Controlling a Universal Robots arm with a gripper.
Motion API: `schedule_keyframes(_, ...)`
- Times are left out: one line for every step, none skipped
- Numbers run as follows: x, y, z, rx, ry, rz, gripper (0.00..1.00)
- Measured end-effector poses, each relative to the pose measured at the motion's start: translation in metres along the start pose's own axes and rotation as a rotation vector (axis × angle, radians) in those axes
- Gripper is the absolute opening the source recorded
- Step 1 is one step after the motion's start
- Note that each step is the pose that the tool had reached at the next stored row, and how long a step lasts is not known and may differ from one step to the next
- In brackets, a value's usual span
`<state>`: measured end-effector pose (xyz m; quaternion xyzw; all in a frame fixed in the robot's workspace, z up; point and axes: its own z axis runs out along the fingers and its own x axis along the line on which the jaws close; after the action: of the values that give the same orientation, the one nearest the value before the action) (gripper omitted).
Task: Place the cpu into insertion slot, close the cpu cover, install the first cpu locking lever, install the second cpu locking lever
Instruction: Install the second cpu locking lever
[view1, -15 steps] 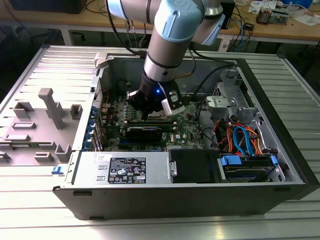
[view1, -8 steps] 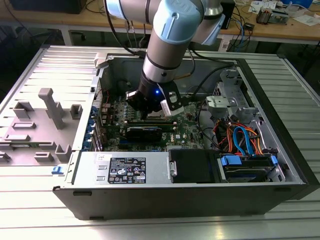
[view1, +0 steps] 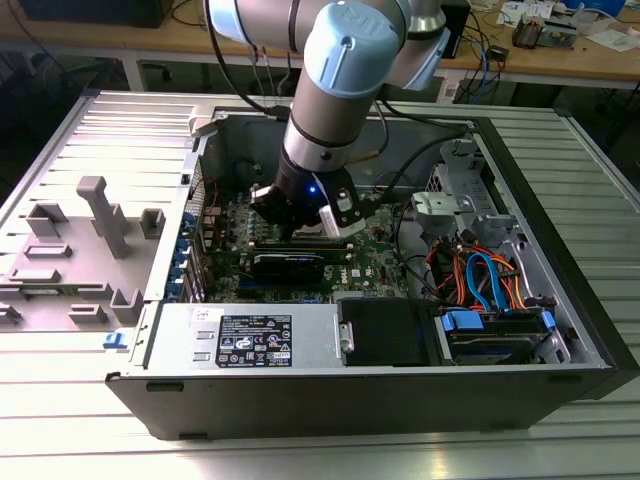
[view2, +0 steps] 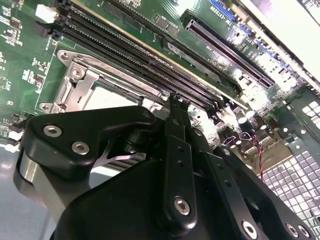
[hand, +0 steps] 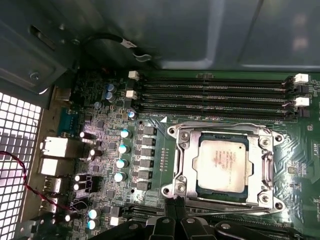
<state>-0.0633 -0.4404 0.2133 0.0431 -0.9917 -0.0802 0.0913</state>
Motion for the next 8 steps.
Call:
schedule_keyframes(0.0006, -0.0001, 0.0008, -0.003, -0.0001, -0.001, 0.11)
schedule_keyframes(0.0015, -0.0002, 0.0021, -0.01, -0.0003, -0.004, 0.11)
schedule_keyframes(0.0021, -0.0003, 0.0034, -0.0167, -0.0007, -0.007, 0.11)
schedule_keyframes(0.0024, -0.0004, 0.0046, -0.0208, -0.0011, -0.008, 0.11)
schedule_keyframes(0.0026, -0.0005, 0.0055, -0.0228, -0.0018, -0.01, 0.11)
schedule_keyframes(0.0028, -0.0006, 0.0059, -0.0237, -0.0027, -0.01, 0.11)
schedule_keyframes(0.0031, -0.0007, 0.0062, -0.0245, -0.0059, -0.011, 0.11)
schedule_keyframes(0.0033, -0.0007, 0.0062, -0.0252, -0.0112, -0.013, 0.11)
